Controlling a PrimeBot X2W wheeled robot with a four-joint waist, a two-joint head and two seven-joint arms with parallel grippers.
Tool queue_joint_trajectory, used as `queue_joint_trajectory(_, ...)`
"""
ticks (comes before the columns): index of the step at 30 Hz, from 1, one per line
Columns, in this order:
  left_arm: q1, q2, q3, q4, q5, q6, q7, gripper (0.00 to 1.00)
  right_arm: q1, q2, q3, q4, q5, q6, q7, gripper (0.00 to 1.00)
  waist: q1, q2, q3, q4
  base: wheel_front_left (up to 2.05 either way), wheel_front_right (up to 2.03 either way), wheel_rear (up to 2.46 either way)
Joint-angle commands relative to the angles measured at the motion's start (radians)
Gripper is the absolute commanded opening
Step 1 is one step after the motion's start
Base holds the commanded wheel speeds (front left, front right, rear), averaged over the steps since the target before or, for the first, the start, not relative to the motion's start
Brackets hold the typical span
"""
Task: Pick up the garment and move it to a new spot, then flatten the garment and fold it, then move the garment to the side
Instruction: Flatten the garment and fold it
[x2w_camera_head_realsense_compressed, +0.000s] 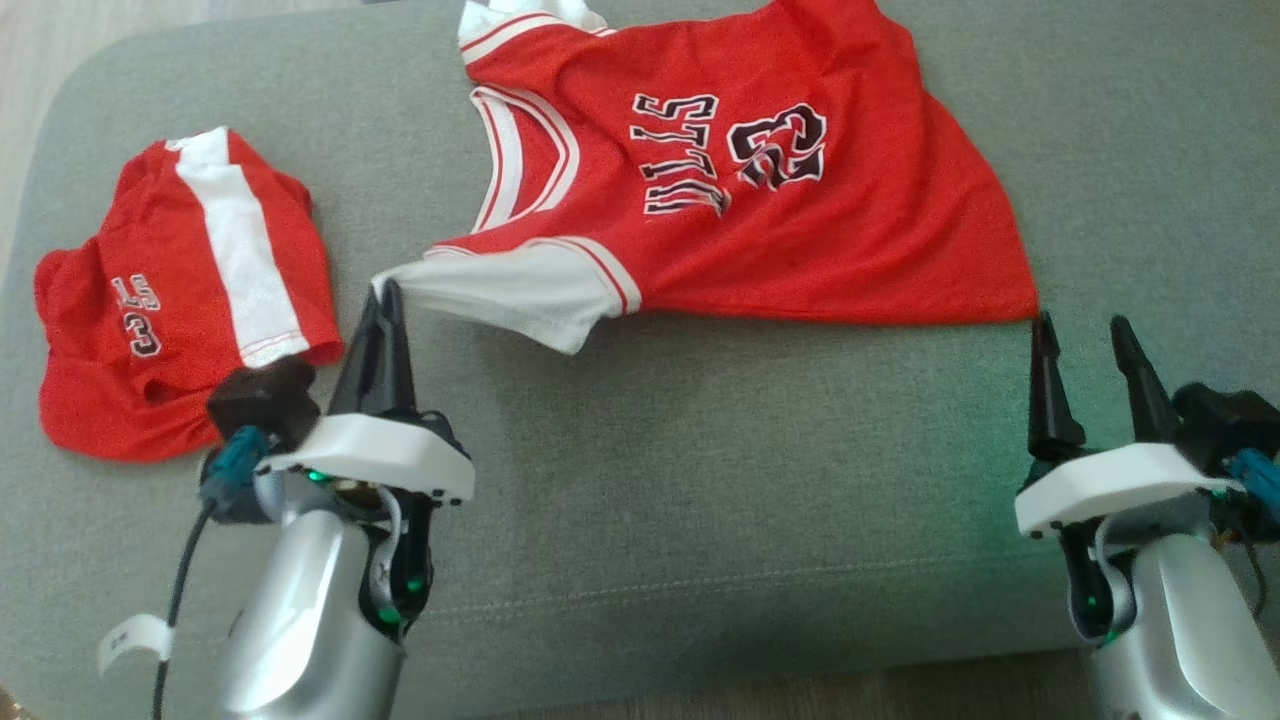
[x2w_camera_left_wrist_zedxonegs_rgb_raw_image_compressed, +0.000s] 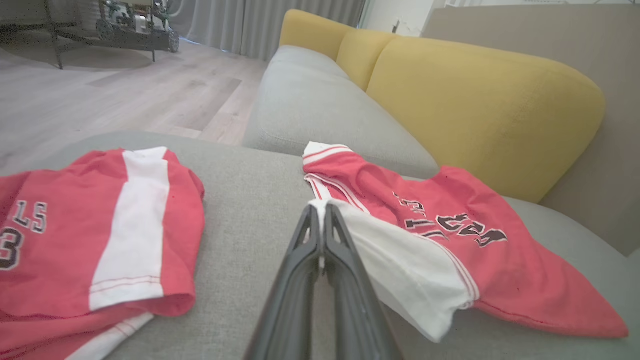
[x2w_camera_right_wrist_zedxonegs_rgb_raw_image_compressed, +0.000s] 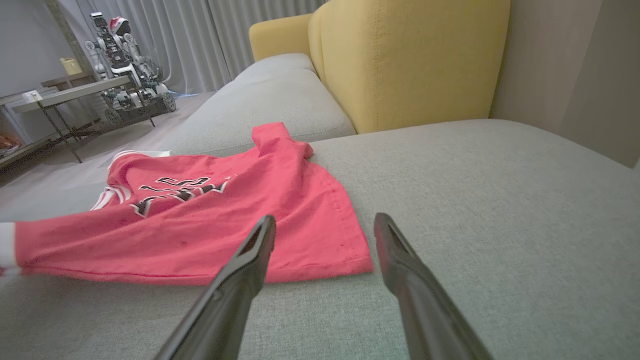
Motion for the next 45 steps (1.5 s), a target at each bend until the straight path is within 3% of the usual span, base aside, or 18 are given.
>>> queue_joint_trajectory(1, -0.020, 0.011, 0.040, -0.043, 0.013, 0.003, -0.006, 0.00, -0.034, 0.001, 0.015, -0.024, 0.008, 0.000, -0.001, 1.00, 0.0000, 0.0000, -0.003, 0.004, 0.00, 0.00, 0.00)
queue_joint_trajectory(14, 0.016, 0.011, 0.030, -0.118, 0.014, -0.003, -0.006, 0.00, -0.108, 0.001, -0.041, 0.155, 0.088, 0.000, 0.025, 1.00, 0.0000, 0.0000, 0.029, 0.027, 0.00, 0.00, 0.00)
queue_joint_trajectory(26, 0.001, 0.011, -0.014, -0.132, 0.020, -0.017, -0.006, 0.00, -0.289, 0.001, -0.082, 0.441, 0.159, 0.000, 0.004, 1.00, 0.0000, 0.0000, 0.065, 0.060, 0.00, 0.00, 0.00)
queue_joint_trajectory(33, -0.009, 0.011, -0.037, -0.150, 0.020, -0.014, -0.006, 0.00, -0.364, 0.001, -0.134, 0.575, 0.106, 0.000, -0.007, 1.00, 0.0000, 0.0000, 0.085, 0.080, 0.00, 0.00, 0.00)
queue_joint_trajectory(39, -0.010, 0.011, -0.045, -0.157, 0.020, -0.013, -0.006, 0.00, -0.396, 0.001, -0.159, 0.613, 0.087, 0.000, -0.009, 1.00, 0.0000, 0.0000, 0.094, 0.089, 0.00, 0.00, 0.00)
queue_joint_trajectory(40, -0.010, 0.011, -0.045, -0.157, 0.021, -0.013, -0.006, 0.00, -0.400, 0.001, -0.155, 0.621, 0.088, 0.000, -0.009, 0.91, 0.0000, 0.0000, 0.095, 0.090, 0.00, 0.00, 0.00)
queue_joint_trajectory(41, -0.010, 0.011, -0.044, -0.157, 0.022, -0.013, -0.006, 0.00, -0.402, 0.001, -0.151, 0.627, 0.086, 0.000, -0.009, 0.27, 0.0000, 0.0000, 0.094, 0.090, 0.00, 0.00, 0.00)
queue_joint_trajectory(42, -0.011, 0.011, -0.043, -0.157, 0.023, -0.013, -0.006, 0.00, -0.403, 0.001, -0.144, 0.629, 0.082, 0.000, -0.009, 0.00, 0.0000, 0.0000, 0.093, 0.091, 0.00, 0.00, 0.00)
queue_joint_trajectory(45, -0.011, 0.011, -0.019, -0.178, 0.016, -0.010, -0.006, 0.00, -0.402, 0.001, -0.084, 0.585, 0.056, 0.000, -0.009, 0.00, 0.0000, 0.0000, 0.082, 0.086, 0.00, 0.00, 0.00)
